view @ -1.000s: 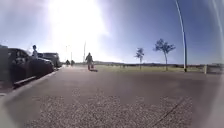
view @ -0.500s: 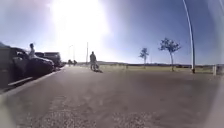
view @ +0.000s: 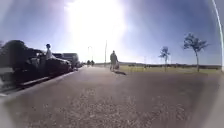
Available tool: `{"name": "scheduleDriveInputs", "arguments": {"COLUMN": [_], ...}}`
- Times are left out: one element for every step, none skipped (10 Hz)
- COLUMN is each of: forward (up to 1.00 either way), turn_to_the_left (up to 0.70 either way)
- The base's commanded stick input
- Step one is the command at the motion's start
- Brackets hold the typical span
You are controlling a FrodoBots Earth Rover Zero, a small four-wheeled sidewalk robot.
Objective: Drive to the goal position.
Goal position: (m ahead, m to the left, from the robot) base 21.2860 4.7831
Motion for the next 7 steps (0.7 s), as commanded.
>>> {"name": "scheduleDriveInputs", "arguments": {"forward": [1.00, 1.00, 1.00, 1.00, 1.00, 1.00, 1.00], "turn_to_the_left": [0.00, 0.00, 0.00, 0.00, 0.00, 0.00, 0.00]}}
